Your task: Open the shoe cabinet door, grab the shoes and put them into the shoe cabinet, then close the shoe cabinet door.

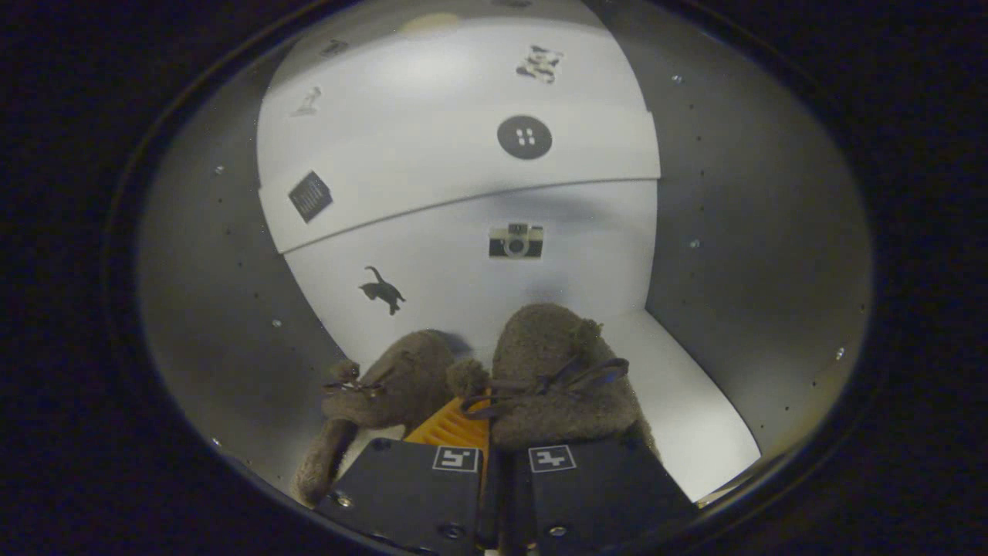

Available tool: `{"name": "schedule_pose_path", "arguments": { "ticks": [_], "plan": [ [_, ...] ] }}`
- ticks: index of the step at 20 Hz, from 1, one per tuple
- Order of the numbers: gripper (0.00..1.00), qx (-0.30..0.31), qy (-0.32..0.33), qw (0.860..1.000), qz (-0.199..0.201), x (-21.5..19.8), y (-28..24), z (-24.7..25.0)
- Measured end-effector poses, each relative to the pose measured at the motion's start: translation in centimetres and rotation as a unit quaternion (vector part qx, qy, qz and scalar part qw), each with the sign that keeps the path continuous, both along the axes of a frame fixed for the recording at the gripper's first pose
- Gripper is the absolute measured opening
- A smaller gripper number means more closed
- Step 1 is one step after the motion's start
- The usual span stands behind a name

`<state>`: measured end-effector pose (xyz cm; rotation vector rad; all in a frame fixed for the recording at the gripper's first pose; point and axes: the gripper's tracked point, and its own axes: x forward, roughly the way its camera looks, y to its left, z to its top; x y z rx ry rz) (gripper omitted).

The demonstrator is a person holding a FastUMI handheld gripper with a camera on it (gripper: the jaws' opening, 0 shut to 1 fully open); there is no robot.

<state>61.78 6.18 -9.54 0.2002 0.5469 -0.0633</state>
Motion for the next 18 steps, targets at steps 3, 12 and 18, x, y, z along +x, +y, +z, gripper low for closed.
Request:
{"name": "schedule_pose_path", "arguments": {
  "ticks": [3, 12, 18],
  "plan": [
    [0.14, -0.007, 0.041, 0.999, -0.003, 0.1, 0.0, -0.8],
    [0.48, -0.028, 0.018, 0.999, 0.018, -2.1, 0.7, 1.0],
    [0.64, -0.057, -0.065, 0.996, 0.020, -9.0, 0.3, 4.3]
  ]
}}
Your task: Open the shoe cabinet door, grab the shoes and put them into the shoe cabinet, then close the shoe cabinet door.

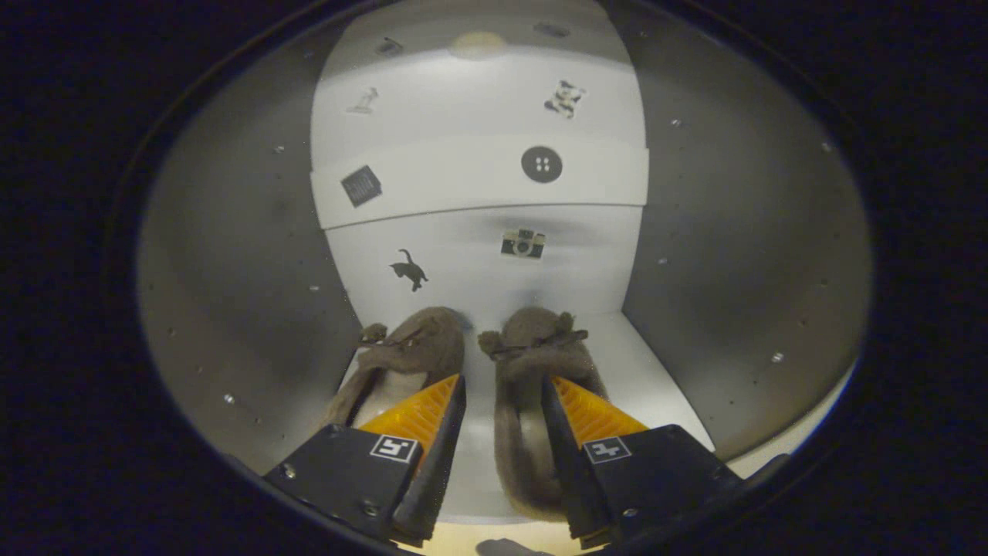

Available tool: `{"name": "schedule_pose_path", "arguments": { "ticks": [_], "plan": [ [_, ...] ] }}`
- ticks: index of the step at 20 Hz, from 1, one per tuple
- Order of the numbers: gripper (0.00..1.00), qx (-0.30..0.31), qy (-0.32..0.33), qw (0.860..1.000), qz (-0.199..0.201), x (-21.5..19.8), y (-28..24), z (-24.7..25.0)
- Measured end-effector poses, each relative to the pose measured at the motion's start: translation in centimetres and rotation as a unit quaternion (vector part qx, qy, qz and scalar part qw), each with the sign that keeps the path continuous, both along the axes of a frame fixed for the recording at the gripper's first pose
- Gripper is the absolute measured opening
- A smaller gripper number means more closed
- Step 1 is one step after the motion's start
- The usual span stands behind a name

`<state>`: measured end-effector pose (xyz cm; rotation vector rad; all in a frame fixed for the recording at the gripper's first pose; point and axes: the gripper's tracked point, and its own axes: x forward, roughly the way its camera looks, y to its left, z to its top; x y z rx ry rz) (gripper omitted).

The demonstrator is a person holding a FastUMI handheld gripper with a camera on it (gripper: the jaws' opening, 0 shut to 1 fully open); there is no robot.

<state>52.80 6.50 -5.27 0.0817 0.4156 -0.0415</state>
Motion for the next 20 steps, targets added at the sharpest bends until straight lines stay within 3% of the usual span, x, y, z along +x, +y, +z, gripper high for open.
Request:
{"name": "schedule_pose_path", "arguments": {
  "ticks": [8, 13, 20],
  "plan": [
    [0.67, -0.021, -0.117, 0.992, 0.050, -13.8, 2.1, 5.6],
    [0.82, -0.036, -0.177, 0.981, 0.064, -23.6, 1.8, 8.0],
    [1.00, -0.005, -0.194, 0.977, 0.088, -38.9, 1.7, 8.7]
  ]
}}
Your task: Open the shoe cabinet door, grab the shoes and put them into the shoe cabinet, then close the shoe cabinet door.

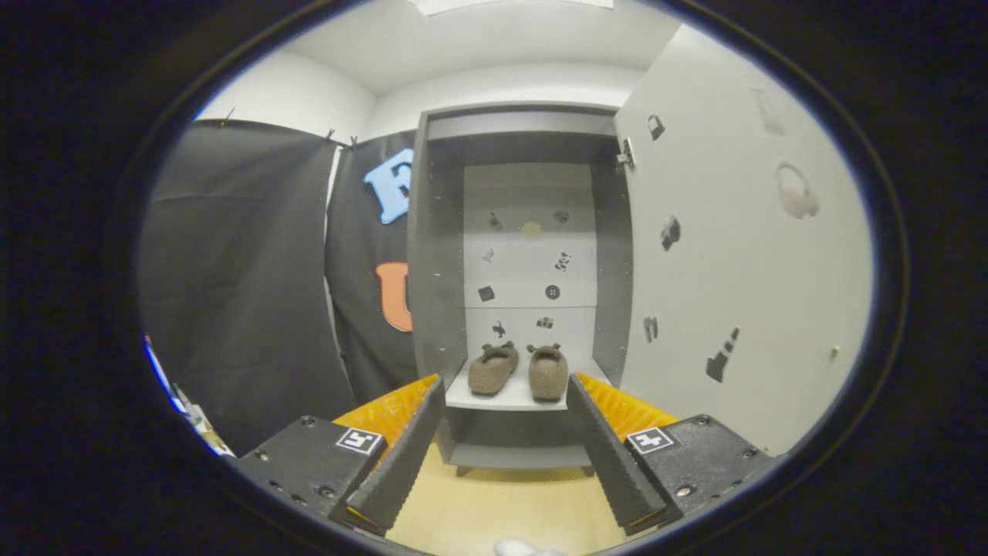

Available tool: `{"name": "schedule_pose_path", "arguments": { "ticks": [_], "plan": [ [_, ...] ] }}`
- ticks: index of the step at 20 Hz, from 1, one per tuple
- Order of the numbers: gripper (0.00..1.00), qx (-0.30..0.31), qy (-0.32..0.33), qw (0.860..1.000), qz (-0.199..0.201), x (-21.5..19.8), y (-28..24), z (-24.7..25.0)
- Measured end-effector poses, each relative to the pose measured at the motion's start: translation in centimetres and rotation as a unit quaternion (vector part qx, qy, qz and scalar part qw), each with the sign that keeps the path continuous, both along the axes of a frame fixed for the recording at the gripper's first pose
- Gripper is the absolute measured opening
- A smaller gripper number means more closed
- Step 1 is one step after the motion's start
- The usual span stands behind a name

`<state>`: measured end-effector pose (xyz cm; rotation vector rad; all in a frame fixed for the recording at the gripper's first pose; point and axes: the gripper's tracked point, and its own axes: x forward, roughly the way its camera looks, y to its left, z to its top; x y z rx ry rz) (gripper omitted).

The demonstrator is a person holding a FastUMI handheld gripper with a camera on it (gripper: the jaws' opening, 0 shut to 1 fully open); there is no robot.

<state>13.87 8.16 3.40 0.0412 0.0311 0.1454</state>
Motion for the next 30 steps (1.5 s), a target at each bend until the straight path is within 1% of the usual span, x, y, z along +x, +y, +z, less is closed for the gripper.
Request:
{"name": "schedule_pose_path", "arguments": {
  "ticks": [3, 5, 7, 9, 12, 14, 17, 18, 21, 22, 26, 27, 30],
  "plan": [
    [1.00, 0.007, -0.002, 1.000, 0.004, -4.8, -1.2, 0.3],
    [1.00, 0.012, -0.001, 1.000, -0.005, -7.6, -3.2, 0.5],
    [1.00, 0.026, -0.002, 0.999, -0.021, -9.8, -5.8, 0.7],
    [1.00, 0.036, -0.008, 0.998, -0.051, -11.7, -9.6, 0.9],
    [1.00, 0.034, -0.019, 0.993, -0.112, -13.3, -16.2, 1.0],
    [1.00, 0.034, -0.024, 0.989, -0.141, -14.0, -20.0, 1.1],
    [1.00, 0.024, -0.019, 0.985, -0.170, -12.1, -23.9, 0.1],
    [1.00, 0.024, -0.017, 0.985, -0.173, -11.5, -25.1, -0.1],
    [1.00, 0.026, -0.006, 0.986, -0.166, -9.2, -28.2, -0.5],
    [1.00, 0.022, -0.001, 0.987, -0.157, -8.1, -28.7, -0.6],
    [1.00, 0.012, 0.031, 0.994, -0.105, -4.5, -29.5, -2.0],
    [1.00, 0.010, 0.035, 0.995, -0.090, -3.9, -29.4, -2.0],
    [1.00, -0.017, 0.032, 0.998, -0.060, -3.2, -29.5, -1.4]
  ]
}}
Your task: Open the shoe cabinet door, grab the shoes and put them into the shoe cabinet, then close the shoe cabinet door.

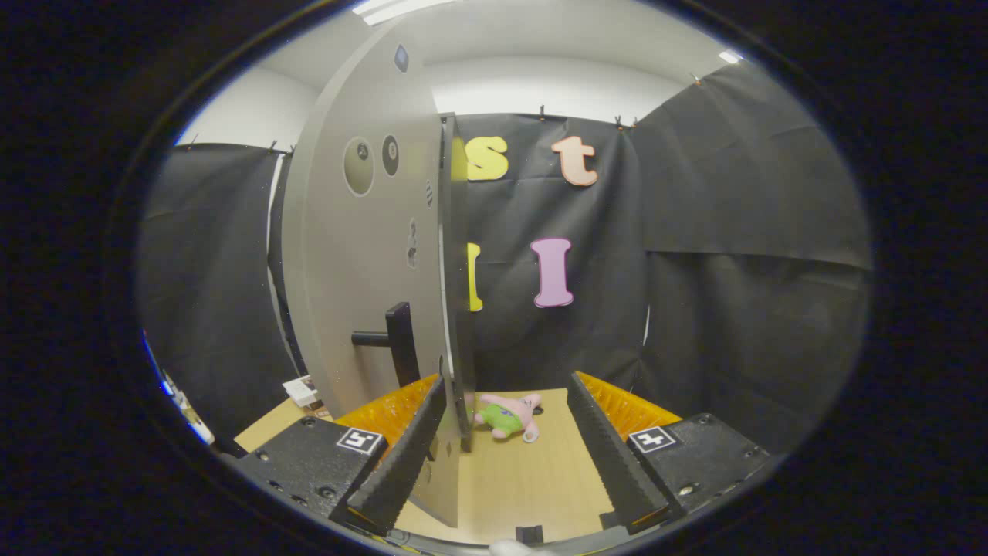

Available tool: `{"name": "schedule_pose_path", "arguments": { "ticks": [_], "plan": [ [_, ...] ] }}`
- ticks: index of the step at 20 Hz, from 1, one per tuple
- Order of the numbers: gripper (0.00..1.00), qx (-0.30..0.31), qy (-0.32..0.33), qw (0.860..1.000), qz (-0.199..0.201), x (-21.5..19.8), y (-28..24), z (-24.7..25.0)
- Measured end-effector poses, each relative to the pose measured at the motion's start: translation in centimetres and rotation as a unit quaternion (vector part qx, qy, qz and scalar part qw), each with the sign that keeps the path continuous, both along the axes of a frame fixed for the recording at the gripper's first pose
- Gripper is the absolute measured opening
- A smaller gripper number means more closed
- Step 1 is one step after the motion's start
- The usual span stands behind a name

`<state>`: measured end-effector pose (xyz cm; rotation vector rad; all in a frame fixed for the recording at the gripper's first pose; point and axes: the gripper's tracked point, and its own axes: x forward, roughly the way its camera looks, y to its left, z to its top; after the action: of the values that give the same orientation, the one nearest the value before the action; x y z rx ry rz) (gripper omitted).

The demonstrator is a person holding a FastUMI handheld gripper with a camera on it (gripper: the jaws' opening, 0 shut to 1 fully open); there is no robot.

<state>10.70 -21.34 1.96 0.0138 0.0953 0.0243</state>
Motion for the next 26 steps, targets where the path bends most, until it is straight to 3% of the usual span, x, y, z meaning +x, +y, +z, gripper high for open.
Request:
{"name": "schedule_pose_path", "arguments": {
  "ticks": [2, 4, 9, 15, 22, 26],
  "plan": [
    [0.99, -0.004, 0.008, 0.999, 0.035, 0.3, 1.1, -0.5],
    [0.95, -0.004, 0.011, 0.999, 0.053, 0.5, 1.4, -0.3],
    [0.94, 0.016, 0.025, 0.995, 0.098, 0.5, 4.1, -0.4],
    [0.94, 0.016, 0.028, 0.992, 0.118, 0.8, 9.7, -0.6],
    [0.94, -0.013, 0.025, 0.994, 0.105, 2.6, 16.2, -0.9],
    [0.94, -0.017, 0.029, 0.991, 0.126, 4.7, 20.8, -1.3]
  ]
}}
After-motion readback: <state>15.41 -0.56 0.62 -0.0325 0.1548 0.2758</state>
